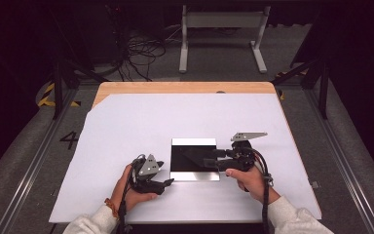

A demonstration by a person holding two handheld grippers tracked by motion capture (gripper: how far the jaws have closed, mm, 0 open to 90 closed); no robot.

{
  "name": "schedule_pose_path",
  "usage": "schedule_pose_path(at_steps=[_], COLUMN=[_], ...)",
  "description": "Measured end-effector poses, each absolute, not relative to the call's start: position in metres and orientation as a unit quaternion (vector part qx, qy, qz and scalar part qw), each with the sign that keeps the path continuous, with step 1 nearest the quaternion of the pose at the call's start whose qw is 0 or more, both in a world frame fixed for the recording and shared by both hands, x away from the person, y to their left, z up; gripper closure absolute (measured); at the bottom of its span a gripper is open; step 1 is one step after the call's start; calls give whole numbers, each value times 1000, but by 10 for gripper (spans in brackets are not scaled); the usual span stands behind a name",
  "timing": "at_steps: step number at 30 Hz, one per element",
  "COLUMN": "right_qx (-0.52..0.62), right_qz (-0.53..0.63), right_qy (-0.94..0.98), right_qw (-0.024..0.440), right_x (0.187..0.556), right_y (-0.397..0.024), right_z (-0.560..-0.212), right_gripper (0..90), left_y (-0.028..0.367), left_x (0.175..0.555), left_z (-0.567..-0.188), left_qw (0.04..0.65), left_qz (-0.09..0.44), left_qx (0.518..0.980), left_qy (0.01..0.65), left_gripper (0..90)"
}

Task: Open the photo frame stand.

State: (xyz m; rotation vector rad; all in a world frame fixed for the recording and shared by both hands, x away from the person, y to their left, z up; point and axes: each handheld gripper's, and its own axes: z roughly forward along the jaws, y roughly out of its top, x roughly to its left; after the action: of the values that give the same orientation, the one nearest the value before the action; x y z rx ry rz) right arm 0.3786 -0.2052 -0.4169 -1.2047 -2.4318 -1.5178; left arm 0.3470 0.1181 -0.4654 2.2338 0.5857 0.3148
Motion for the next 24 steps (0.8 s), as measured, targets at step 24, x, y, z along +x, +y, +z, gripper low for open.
schedule_pose_path(at_steps=[24], right_qx=[-436], right_qz=[-499], right_qy=[-742], right_qw=[102], right_x=[391], right_y=[-203], right_z=[-435], right_gripper=[413], left_y=[118], left_x=[349], left_z=[-467], left_qw=[387], left_qz=[123], left_qx=[885], left_qy=[227], left_gripper=[304])
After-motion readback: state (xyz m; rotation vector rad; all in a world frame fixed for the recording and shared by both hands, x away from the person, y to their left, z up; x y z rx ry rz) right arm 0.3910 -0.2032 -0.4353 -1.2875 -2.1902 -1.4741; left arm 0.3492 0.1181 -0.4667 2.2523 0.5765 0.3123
